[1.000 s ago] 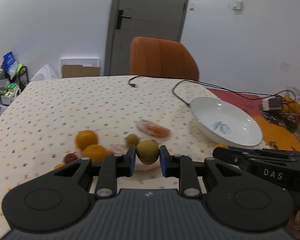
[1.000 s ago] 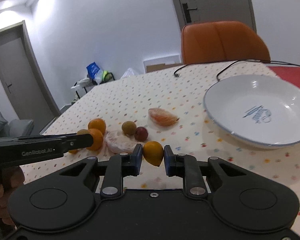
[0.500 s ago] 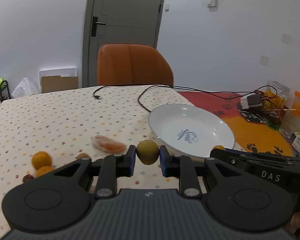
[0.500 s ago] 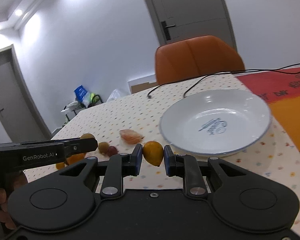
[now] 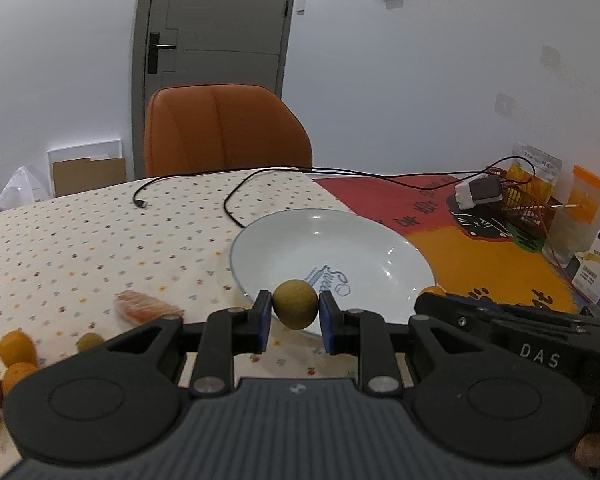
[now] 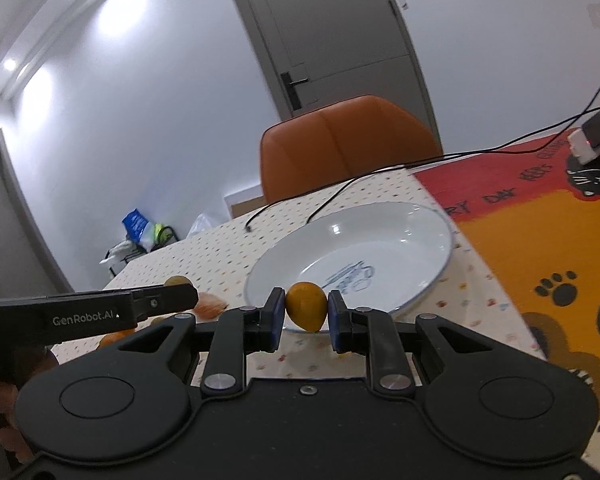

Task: Organize fruits
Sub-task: 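Carry both fruits over the white bowl and open both tools to drop them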

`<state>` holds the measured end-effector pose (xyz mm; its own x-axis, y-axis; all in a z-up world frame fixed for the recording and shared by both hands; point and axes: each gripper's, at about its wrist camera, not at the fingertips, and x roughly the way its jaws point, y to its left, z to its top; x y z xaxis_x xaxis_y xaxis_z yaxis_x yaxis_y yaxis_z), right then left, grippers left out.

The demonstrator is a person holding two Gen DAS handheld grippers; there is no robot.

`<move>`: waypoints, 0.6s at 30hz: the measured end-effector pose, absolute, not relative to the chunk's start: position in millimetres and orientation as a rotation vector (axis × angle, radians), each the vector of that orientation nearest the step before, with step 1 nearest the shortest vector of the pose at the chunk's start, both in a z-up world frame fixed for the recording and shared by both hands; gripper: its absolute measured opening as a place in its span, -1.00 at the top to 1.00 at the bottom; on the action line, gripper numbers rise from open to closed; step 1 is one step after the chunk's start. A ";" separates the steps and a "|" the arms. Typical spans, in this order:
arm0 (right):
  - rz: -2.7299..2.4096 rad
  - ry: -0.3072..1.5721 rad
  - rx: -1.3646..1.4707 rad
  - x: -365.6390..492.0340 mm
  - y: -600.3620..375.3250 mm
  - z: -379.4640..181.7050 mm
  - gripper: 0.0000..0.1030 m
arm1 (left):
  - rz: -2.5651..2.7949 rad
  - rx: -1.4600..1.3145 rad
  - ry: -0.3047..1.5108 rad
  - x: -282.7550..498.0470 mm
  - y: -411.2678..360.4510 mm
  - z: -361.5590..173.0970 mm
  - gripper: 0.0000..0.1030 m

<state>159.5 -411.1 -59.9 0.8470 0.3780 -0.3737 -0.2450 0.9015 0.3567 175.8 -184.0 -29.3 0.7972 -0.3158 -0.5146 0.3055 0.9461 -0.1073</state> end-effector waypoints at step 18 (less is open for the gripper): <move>0.308 0.447 0.302 187.3 -418.4 -73.6 0.59 | -0.316 -0.043 0.616 218.3 -207.2 -45.7 0.54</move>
<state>187.3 -418.4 -73.6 0.8573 0.3538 -0.3739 -0.2229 0.9099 0.3497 218.3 -207.2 -45.7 0.7701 -0.3037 -0.5611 0.2785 0.9512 -0.1326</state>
